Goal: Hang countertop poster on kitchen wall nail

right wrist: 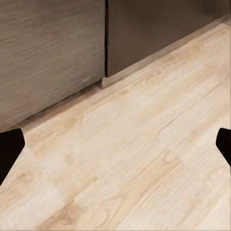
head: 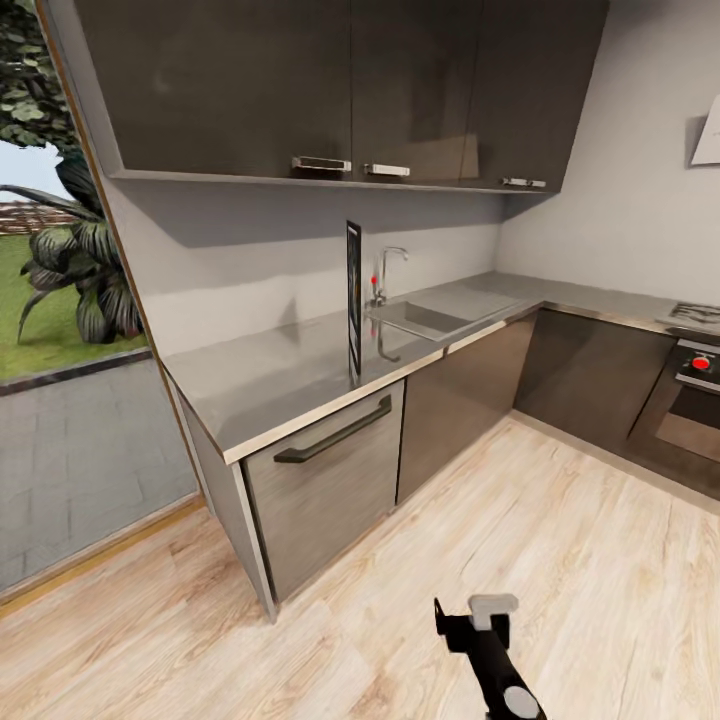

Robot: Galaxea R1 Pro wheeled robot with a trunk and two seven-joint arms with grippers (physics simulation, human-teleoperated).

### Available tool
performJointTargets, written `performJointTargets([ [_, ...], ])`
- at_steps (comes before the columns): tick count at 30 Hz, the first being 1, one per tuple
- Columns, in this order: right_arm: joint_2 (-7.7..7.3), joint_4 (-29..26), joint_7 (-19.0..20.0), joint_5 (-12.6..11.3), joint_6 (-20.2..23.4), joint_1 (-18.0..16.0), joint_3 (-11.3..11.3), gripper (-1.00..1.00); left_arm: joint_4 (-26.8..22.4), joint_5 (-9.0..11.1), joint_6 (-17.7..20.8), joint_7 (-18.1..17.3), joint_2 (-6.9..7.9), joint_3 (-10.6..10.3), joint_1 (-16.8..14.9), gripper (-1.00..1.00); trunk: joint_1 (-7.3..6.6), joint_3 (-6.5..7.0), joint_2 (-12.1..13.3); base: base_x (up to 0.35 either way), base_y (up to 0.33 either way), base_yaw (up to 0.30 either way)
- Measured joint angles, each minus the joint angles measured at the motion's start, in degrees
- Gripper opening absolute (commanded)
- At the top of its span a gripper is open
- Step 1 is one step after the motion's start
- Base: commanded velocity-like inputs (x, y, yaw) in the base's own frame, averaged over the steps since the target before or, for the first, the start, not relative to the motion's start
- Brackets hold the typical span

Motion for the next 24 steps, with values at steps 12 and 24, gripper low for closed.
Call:
performJointTargets([
  [12,5.98,-12.25,-16.34,-1.46,24.52,-22.19,13.15,1.0,2.12,0.52,-1.74,-0.12,0.67,1.42,0.0,1.0,0.0,0.0,0.0,0.0,0.0,0.0],
  [24,7.17,-12.58,-29.74,-15.98,34.01,-37.76,21.29,1.0,2.86,0.6,-1.78,-1.91,0.66,6.12,0.0,1.0,0.0,-0.01,0.0,0.0,0.0,0.0],
])
